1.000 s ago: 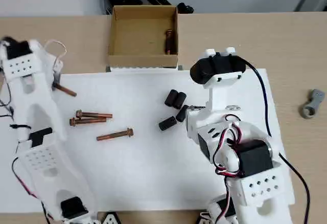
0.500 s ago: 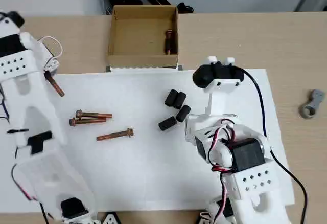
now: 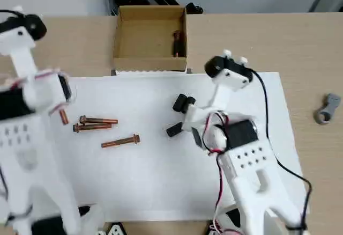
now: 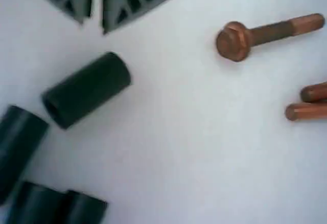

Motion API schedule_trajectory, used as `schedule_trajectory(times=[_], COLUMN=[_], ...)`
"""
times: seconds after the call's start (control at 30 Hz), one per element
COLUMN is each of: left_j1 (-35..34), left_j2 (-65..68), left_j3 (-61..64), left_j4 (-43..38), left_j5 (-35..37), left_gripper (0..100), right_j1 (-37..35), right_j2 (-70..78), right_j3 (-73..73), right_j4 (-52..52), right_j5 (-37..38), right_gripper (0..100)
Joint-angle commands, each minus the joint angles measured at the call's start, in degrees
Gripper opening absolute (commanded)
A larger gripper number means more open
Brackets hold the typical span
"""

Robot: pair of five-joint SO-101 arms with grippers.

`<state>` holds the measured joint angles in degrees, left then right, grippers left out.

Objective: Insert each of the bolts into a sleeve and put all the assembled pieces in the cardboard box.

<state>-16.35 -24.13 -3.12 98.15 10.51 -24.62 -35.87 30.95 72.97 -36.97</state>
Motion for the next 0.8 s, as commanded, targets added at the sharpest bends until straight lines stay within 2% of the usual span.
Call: schedule_trajectory(times=[0.0,0.17,0.37,0.5,0.77], left_j1=[0.35,0.35,0.26,0.26,0.26], left_j2=[-10.55,-19.60,-29.71,-35.69,-41.32], left_j3=[5.67,15.08,23.78,27.30,31.16], left_j4=[-1.93,-2.64,-3.52,-3.52,-6.24], left_j5=[-3.87,-8.53,-9.41,-9.41,-9.49], left_gripper=[0,0,0,0,0], right_j1=[-2.68,-3.47,-4.97,-8.31,-10.68], right_j2=[4.62,12.18,19.65,22.90,28.35], right_j3=[-7.21,-13.19,-18.55,-20.57,-20.40], right_j4=[-1.01,-0.31,3.03,5.49,5.58], right_j5=[-1.67,-6.86,-10.55,-12.92,-15.74], right_gripper=[1.6,1.6,4.6,12.4,12.8])
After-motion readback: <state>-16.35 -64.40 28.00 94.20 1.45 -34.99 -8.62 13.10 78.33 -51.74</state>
